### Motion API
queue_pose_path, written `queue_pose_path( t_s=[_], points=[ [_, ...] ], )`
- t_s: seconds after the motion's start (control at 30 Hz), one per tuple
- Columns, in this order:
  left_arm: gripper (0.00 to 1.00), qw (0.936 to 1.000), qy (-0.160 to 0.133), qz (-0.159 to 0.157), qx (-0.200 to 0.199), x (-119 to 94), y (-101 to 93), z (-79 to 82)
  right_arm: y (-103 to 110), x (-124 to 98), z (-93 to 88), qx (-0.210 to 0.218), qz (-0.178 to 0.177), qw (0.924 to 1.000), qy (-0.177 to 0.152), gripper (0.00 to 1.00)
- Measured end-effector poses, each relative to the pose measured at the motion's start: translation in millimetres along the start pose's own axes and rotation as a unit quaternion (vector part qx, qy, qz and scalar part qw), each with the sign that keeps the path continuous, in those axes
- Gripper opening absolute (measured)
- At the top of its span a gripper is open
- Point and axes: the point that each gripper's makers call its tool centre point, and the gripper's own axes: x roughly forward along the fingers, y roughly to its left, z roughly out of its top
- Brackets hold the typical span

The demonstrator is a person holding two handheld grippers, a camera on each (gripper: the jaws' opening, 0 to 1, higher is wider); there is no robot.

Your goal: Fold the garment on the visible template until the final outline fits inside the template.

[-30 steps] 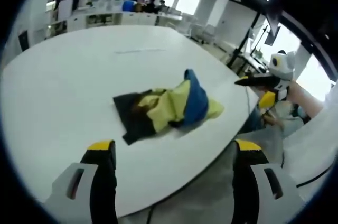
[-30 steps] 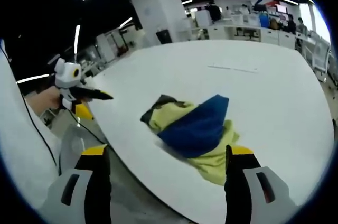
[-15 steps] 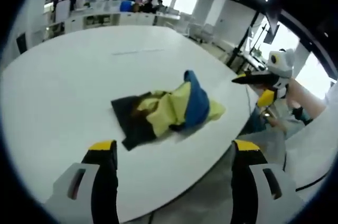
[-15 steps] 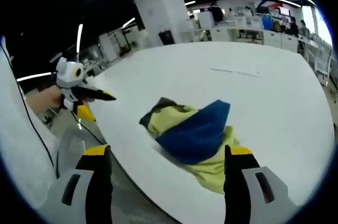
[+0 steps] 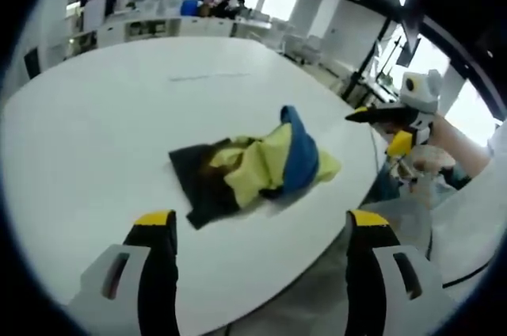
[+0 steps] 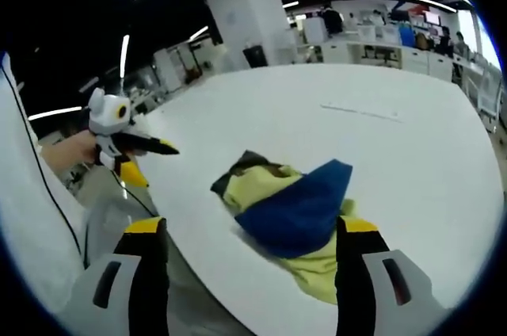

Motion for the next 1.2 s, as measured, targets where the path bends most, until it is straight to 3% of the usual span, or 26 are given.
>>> queue_pose_path(
  t_s=[0.23,1.03,1.2],
  points=[
    [0.83,1.0000,-0.001,0.001,0.005,4.1,6.1,5.3,-3.6,6.3,5.6,0.000,0.008,1.0000,-0.004,0.85],
    [0.75,0.9989,0.033,-0.003,0.035,23.7,18.9,-4.1,-12.2,28.6,17.8,-0.010,0.025,0.9996,-0.003,0.78],
    [0.74,0.9985,0.037,-0.003,0.040,27.4,22.6,-3.7,-17.4,36.6,25.8,-0.001,0.023,0.9995,-0.021,0.70]
  ],
)
